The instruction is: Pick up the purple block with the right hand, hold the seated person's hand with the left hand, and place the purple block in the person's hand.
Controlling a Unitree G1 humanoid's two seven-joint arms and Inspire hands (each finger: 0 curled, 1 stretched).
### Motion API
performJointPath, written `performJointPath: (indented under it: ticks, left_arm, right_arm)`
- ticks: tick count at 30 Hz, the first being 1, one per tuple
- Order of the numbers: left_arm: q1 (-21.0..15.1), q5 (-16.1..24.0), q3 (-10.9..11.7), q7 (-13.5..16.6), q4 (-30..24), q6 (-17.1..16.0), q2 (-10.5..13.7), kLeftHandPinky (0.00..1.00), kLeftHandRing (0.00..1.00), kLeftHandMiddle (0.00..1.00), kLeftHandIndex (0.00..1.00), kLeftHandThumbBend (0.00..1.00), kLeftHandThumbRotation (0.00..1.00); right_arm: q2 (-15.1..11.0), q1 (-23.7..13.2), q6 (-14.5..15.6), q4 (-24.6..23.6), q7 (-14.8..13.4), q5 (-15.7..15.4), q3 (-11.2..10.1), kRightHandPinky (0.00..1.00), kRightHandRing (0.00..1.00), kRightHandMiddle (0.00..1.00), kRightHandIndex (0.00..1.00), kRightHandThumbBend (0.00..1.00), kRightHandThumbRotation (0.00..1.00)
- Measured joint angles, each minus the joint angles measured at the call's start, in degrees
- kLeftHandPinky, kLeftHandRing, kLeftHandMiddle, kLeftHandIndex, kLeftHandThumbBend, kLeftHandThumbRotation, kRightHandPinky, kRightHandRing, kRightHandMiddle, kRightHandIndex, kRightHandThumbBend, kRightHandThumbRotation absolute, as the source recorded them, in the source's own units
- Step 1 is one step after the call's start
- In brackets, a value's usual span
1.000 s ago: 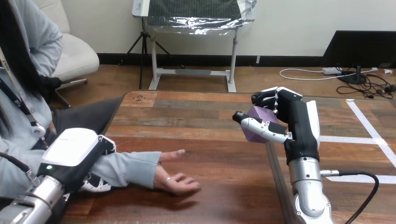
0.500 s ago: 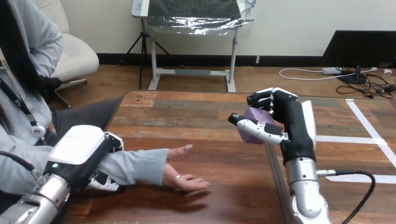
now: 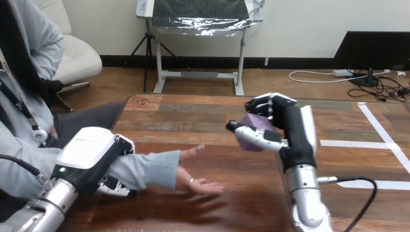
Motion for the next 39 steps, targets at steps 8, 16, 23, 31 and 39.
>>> performJointPath:
  ticks: [8, 16, 23, 31, 39]
  left_arm:
    - [0.7, -1.9, 0.2, -0.8, -2.4, -0.2, 0.0, 0.22, 0.24, 0.28, 0.28, 0.88, 0.0]
    - [0.8, -3.2, 0.8, -2.3, -4.3, -0.3, 0.0, 0.23, 0.24, 0.28, 0.28, 0.89, 0.0]
    - [0.9, -3.3, 1.5, -2.5, -5.7, -0.4, 0.0, 0.23, 0.24, 0.28, 0.28, 0.89, 0.0]
    - [1.1, -3.3, 2.0, -2.6, -7.6, -0.4, 0.0, 0.23, 0.24, 0.29, 0.28, 0.88, 0.0]
    - [1.2, -3.3, 2.0, -3.0, -9.0, -0.3, 0.0, 0.23, 0.24, 0.29, 0.29, 0.88, 0.0]
  right_arm:
    - [0.9, 0.0, 0.4, 0.0, -0.2, -1.2, 0.6, 0.28, 0.33, 0.4, 0.45, 0.85, 0.0]
    - [1.9, 0.4, 0.7, -0.1, -0.4, -1.7, 1.3, 0.28, 0.33, 0.4, 0.45, 0.86, 0.0]
    - [2.3, 1.8, 0.7, -1.9, -0.4, -2.4, 2.4, 0.28, 0.33, 0.4, 0.45, 0.87, 0.0]
    - [3.1, 3.8, 0.9, -4.8, 0.1, -2.4, 3.1, 0.28, 0.33, 0.4, 0.45, 0.87, 0.0]
    - [4.0, 5.7, 1.5, -7.7, 0.2, -2.7, 4.2, 0.27, 0.32, 0.4, 0.45, 0.86, 0.0]
